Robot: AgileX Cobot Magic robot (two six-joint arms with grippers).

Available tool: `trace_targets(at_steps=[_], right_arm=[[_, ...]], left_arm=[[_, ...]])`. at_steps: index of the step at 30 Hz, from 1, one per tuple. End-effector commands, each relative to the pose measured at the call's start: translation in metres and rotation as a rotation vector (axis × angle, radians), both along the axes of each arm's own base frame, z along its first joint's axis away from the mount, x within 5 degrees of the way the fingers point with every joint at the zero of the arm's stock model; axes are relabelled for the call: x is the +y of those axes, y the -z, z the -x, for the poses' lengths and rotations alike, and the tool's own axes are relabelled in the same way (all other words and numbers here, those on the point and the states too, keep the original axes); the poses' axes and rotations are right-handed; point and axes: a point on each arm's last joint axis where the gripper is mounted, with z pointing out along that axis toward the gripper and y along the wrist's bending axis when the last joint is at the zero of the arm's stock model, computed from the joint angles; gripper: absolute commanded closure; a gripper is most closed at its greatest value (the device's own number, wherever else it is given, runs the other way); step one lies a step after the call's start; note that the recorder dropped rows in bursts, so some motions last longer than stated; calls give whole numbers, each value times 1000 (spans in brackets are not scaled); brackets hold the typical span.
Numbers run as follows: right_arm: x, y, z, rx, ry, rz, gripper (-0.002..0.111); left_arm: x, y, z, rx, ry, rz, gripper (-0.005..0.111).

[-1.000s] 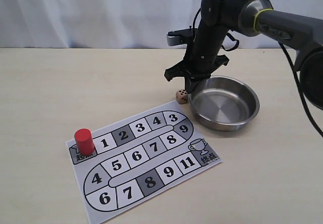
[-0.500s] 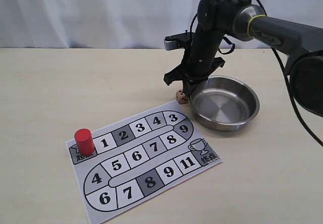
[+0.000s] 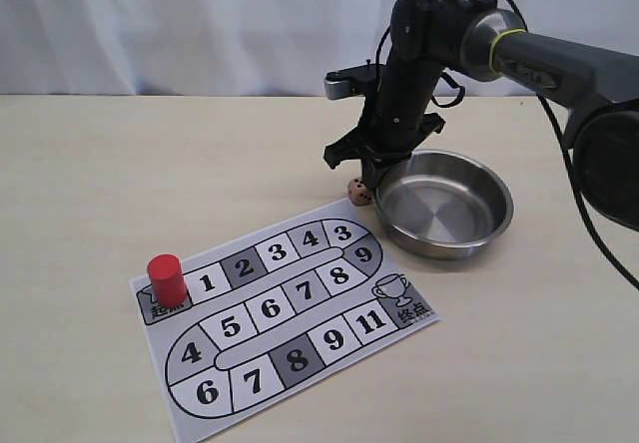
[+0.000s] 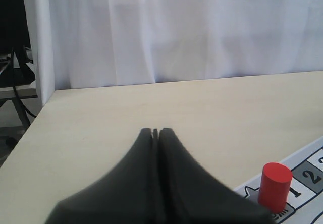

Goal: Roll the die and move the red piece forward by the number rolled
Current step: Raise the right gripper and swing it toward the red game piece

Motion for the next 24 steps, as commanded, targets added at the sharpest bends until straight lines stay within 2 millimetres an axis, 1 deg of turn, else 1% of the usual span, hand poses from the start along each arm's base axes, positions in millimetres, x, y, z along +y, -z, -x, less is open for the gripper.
trace_targets(at_steps=[1,4,5,6,7,9,10,11,12,13,14,19,20,21,24], right_arm=[[-2,-8,0,-7,-4,-2,104],[-2,-16,1,-25,-7,-8,104],[2,-26,4,-37,-9,-31,104],[4,-31,5,-45,-17,-37,104],[10,-41,9,-66,-40,-42,104],[22,-54,17,-93,-71,-45,104],[27,-58,20,-102,-89,-43,104],[37,-62,26,-120,-119,-23,104],[42,-64,29,-129,-136,-9,104],[50,-65,38,-125,-162,2,104],[56,-67,42,-162,-171,-19,104],[58,-59,59,-219,-176,-152,104],[57,-60,62,-245,-179,-174,104],[57,-56,70,-258,-175,-221,104],[55,-55,80,-329,-196,-292,104]], left_arm=[[0,0,0,-6,2,8,107],[0,0,0,-6,2,8,107],[0,0,0,-6,2,8,107],[0,0,0,-6,2,8,107],[0,0,0,-6,2,8,107],[0,0,0,-6,2,8,107],[0,0,0,-6,2,8,107],[0,0,0,-6,2,8,107],[0,0,0,-6,2,8,107],[0,0,0,-6,2,8,107],[0,0,0,-6,2,8,107],[0,0,0,-6,2,8,107],[0,0,0,-6,2,8,107],[0,0,0,-5,2,10,107],[0,0,0,-5,2,10,107]])
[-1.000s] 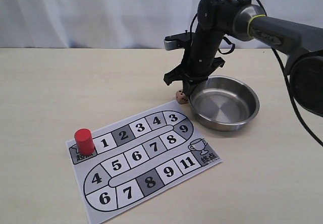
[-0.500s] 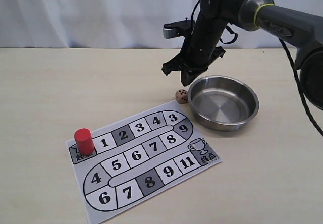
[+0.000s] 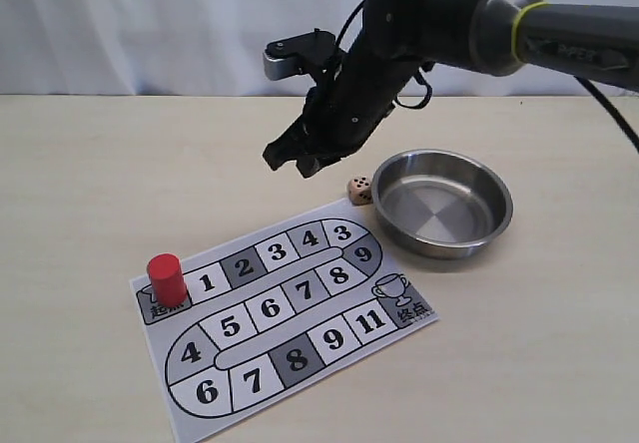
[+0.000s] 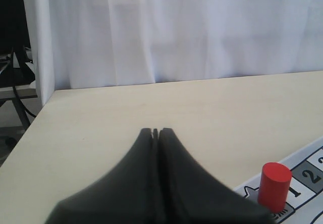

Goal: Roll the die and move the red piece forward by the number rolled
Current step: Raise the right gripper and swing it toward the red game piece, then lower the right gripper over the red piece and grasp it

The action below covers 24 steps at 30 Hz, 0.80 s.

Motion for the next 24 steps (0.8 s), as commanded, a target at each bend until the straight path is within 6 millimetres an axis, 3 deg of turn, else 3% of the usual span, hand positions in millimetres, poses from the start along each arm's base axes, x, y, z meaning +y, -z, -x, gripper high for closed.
trace_targets(at_steps=[1,15,24], right_arm=[[-2,-1,14,-104,-21,-114,104],[-22,51,62,-254,-100,-219,104],[-13,57,83,-281,-248,-409,104]], left_arm=[[0,0,0,-5,2,10,107],[0,0,0,-5,2,10,107],[0,0,0,-5,2,10,107]])
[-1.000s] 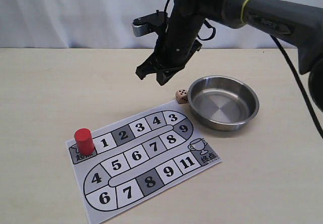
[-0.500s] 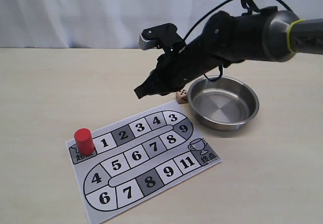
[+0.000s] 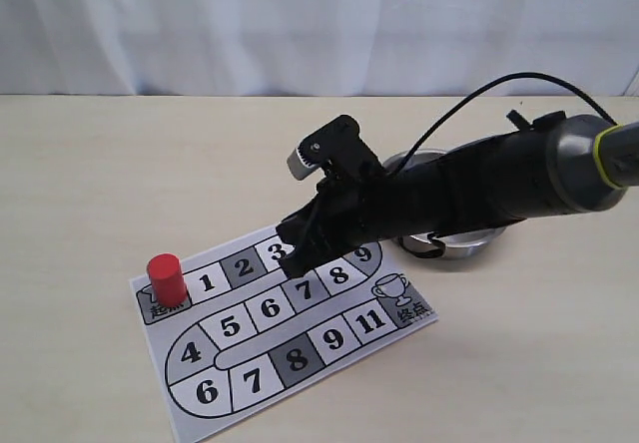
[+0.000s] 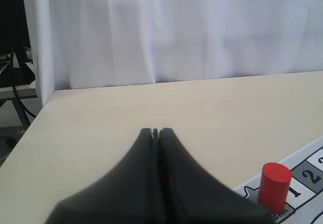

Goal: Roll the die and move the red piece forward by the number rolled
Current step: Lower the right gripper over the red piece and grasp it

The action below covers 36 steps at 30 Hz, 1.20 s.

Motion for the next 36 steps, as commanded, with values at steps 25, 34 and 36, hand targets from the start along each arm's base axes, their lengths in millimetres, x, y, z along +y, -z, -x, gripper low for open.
trace_targets(at_steps=[25,34,36], right_arm=[[6,-30,-27,-442,252,524,104],[-1,-53,-52,131,775,-228,104],[1,-54,-52,331,693,-401,104]], left_arm=[[0,0,0,-6,2,8,107],[0,0,0,-6,2,8,107],[0,0,0,-5,2,10,107]])
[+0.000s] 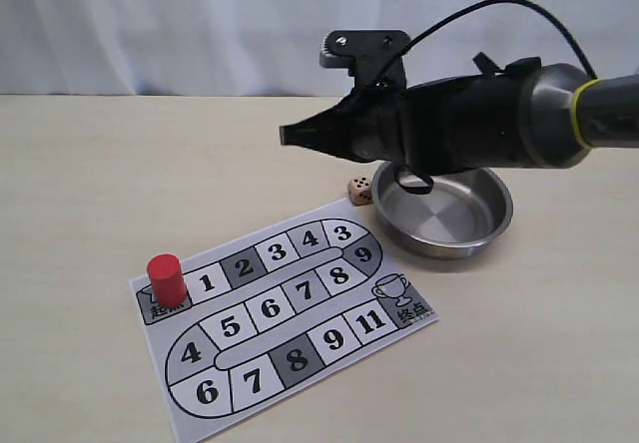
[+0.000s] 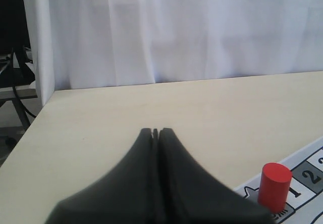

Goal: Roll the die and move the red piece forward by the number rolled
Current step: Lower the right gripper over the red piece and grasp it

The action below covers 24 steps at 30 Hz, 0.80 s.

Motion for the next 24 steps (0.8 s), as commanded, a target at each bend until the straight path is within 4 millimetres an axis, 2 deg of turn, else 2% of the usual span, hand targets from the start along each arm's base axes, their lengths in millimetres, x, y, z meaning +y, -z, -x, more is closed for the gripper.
trace_targets(at_steps=[1,2,4,5,6,7,8,10,13,15,16,19,22,24], right_arm=[[0,-8,-3,284,-139,-578,104],[-3,-9,-3,337,-192,-596,104],[-16,-9,-4,502,-298,-404,104],[-24,-9,-4,572,-344,-199,104],[-24,-10,-1,601,-393,-92,104],[-22,-10,4,605,-476,75,104],[-19,-11,7,586,-503,151,104],[7,-9,18,491,-574,324,104],[40,-12,33,405,-630,306,103],[58,-13,41,352,-663,301,93],[67,-14,44,310,-673,295,81],[83,-15,48,232,-679,277,60],[98,-9,55,187,-701,273,47],[107,-2,57,172,-713,276,43]], left_arm=[[0,0,0,-6,3,8,107],[0,0,0,-6,3,8,107],[0,0,0,-6,3,8,107],[0,0,0,-6,3,8,107],[0,0,0,-6,3,8,107],[0,0,0,-6,3,8,107],[0,0,0,-6,3,8,107],[0,0,0,-6,3,8,107],[0,0,0,-6,3,8,107],[0,0,0,-6,3,8,107],[0,0,0,-6,3,8,107],[0,0,0,-6,3,8,107],[0,0,0,-6,2,6,107],[0,0,0,-6,2,6,107]])
